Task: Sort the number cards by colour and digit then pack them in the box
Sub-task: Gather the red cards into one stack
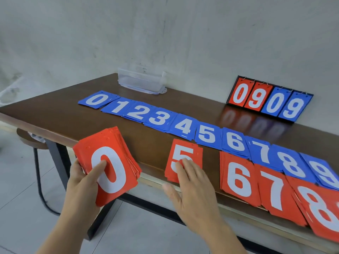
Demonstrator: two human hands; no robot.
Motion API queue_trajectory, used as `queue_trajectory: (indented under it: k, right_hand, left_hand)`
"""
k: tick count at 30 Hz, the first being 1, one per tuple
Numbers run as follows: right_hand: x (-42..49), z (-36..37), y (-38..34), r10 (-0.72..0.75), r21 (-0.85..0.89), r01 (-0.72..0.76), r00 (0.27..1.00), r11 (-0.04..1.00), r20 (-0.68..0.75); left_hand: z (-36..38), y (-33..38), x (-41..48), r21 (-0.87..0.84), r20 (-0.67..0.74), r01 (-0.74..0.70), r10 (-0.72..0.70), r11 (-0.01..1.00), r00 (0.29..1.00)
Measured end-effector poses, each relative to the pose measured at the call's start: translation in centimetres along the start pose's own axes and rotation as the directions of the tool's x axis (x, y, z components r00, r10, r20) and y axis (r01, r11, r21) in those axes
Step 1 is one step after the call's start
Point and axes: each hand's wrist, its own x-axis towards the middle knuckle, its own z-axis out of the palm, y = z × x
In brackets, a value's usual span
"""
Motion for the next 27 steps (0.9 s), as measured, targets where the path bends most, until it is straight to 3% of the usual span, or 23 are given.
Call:
queue_trajectory:
  k: [6,12,18,27]
  right_hand:
    - [1.6,0.7,-1.0,-0.242,0.047,0.24,0.969,0.97,0.042]
    - [3.7,0.7,-0.9,-0.47,0.155,0.453,0.877,0.878,0.101]
    - [4.0,-0.5,1.4,-0.3,0.174,0.264,0.927,0.949,0.226]
    - [4.7,-0.5,-0.6,-0.403,0.32,0.329,0.894,0.888,0.197]
  left_hand:
    - [0.6,-1.0,-1.4,-0.026,-0.058,-0.03,0.028,0.999,0.998]
    - [1.8,-1.7,-3.0,-0.033,-0.099,-0.038,0.035,0.999,0.994]
    - [3.3,-1.7,-3.4,-0.033,-0.107,-0.055,0.051,0.998,0.993]
    - [5.6,-2.2,-3.3,0.089,-0.138,-0.09,0.102,0.992,0.985]
